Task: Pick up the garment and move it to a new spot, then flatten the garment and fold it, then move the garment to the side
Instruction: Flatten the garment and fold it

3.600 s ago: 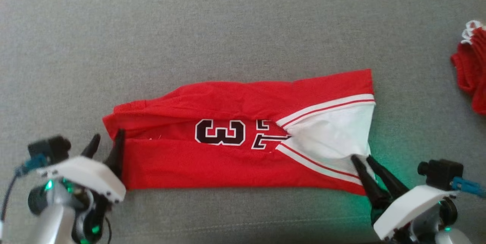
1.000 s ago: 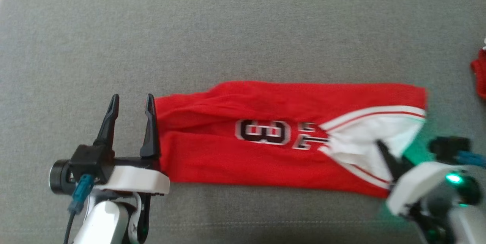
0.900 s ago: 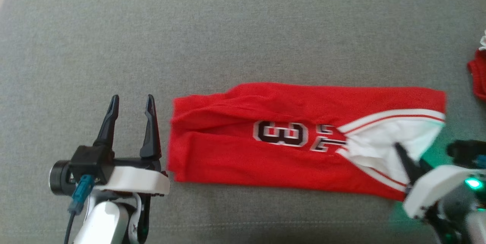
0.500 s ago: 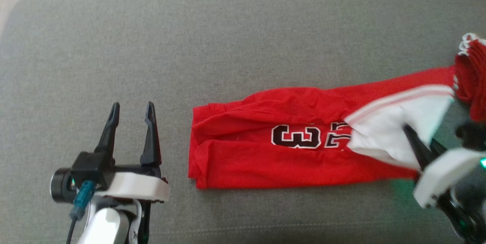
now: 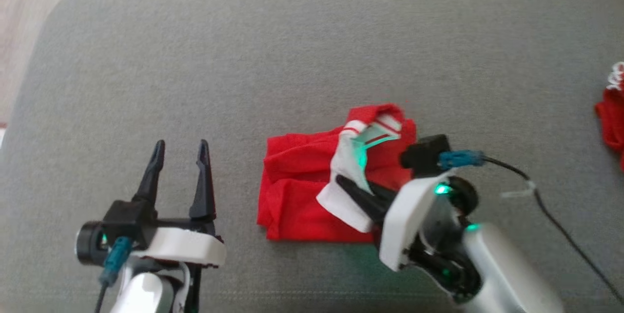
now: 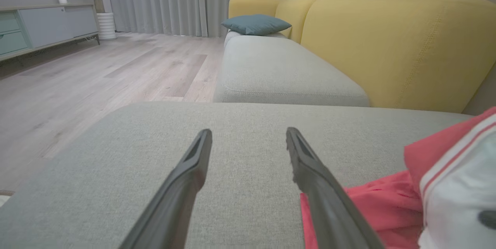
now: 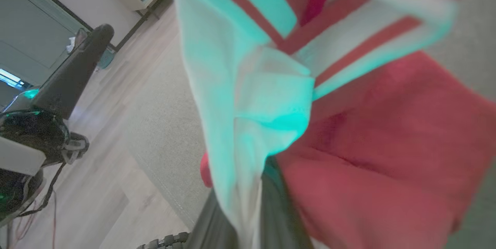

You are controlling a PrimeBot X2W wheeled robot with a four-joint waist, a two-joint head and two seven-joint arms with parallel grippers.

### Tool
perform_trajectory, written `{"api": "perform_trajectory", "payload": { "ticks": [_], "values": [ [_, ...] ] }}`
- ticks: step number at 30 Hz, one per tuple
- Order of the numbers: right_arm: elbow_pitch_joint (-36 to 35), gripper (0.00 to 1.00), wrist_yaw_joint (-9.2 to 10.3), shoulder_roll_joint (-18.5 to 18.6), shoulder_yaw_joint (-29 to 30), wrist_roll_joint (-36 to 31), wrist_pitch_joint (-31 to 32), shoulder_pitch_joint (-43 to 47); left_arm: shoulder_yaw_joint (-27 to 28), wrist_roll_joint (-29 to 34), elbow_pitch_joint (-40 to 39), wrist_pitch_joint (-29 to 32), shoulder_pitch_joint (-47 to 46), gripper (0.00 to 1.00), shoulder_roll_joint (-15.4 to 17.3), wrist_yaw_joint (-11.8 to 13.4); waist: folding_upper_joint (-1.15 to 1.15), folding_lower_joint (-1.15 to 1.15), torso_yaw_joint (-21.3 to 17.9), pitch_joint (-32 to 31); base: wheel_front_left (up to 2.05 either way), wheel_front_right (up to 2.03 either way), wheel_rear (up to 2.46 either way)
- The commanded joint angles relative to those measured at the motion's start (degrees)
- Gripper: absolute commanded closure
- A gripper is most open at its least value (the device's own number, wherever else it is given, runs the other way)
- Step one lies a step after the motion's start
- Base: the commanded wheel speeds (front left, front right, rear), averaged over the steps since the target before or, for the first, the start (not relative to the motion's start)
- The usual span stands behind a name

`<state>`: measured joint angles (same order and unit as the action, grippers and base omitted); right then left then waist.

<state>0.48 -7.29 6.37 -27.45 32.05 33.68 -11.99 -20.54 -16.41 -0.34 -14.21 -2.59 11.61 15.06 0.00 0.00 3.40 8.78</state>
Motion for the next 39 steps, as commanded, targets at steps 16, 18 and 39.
{"api": "perform_trajectory", "payload": {
  "ticks": [16, 18, 39],
  "values": [
    [13.2, 0.00, -0.20, -3.4, -7.4, 5.0, -14.6, -12.8, 0.8, 0.1, -0.7, -0.7, -5.4, 0.00, -1.5, -0.6, 0.00, 0.00, 3.6, 4.8, 0.00, 0.00, 0.00],
    [12.1, 0.00, -0.20, -3.3, -8.4, 4.9, -17.4, -13.3, 0.9, 0.2, -0.6, -0.7, -5.5, 0.00, -1.5, -0.5, 0.00, 0.00, 3.4, 4.9, 0.00, 0.00, 0.00],
    [-5.2, 0.00, -0.20, 5.1, 20.4, -13.9, -36.9, 5.4, 2.3, 1.7, -0.9, -0.4, -4.3, 0.00, 1.0, 0.9, 0.00, 0.00, -1.8, 2.6, 0.00, 0.00, 0.00]
  ]
}}
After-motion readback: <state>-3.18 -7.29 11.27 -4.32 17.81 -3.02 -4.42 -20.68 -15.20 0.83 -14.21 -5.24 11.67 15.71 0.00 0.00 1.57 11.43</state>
